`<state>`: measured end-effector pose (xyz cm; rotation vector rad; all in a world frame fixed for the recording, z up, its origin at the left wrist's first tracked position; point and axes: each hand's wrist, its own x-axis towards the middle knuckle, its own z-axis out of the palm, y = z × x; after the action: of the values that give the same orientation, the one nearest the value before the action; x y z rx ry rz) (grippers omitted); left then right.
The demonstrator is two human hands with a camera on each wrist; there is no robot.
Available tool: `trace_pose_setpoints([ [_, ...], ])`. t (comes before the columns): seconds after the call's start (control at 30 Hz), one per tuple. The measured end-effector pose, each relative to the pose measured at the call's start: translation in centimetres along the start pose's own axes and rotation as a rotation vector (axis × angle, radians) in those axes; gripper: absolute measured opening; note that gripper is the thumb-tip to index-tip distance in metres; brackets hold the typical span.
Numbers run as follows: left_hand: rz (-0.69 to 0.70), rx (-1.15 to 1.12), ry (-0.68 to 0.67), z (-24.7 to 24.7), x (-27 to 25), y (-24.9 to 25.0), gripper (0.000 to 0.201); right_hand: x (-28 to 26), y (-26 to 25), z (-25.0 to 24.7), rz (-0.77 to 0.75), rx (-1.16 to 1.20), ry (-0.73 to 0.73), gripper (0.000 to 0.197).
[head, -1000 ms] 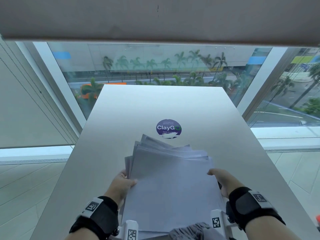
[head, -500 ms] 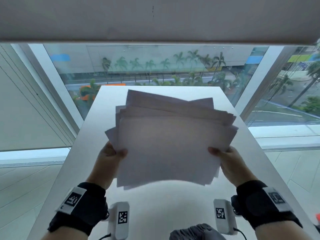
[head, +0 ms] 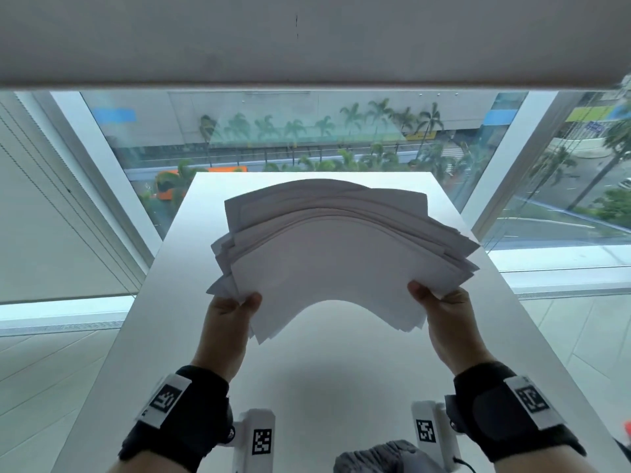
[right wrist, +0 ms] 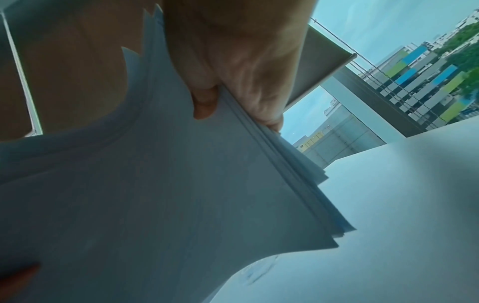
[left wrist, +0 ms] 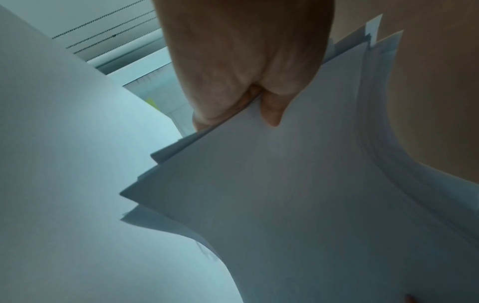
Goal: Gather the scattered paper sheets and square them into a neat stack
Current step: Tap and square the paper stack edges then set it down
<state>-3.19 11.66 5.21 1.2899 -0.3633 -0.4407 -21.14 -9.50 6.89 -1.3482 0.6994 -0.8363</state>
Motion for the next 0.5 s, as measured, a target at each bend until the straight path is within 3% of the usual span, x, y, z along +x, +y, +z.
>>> trace_pose_setpoints([
  [0.1, -0.03, 0.067, 0.004, 0.0, -0.2, -0.8, 0.024, -0.5, 1.0, -0.2, 0.059, -0.063, -0.021, 0.018],
  [0.23, -0.048, 0.04, 0.03, -0.1, -0.5, -1.5, 0.047, -0.9, 1.8, -0.1, 0.108, -0.092, -0.028, 0.015],
  [0.37, -0.041, 0.07, 0.11, 0.0, 0.2, -1.2, 0.019, -0.2, 1.8, -0.3, 0.128, -0.083, 0.031, 0.016],
  [0.5, 0.005, 0.081, 0.107, 0.5, 0.3, 0.6, 0.024, 0.1, 0.8, -0.1, 0.073, -0.067, 0.032, 0.018],
])
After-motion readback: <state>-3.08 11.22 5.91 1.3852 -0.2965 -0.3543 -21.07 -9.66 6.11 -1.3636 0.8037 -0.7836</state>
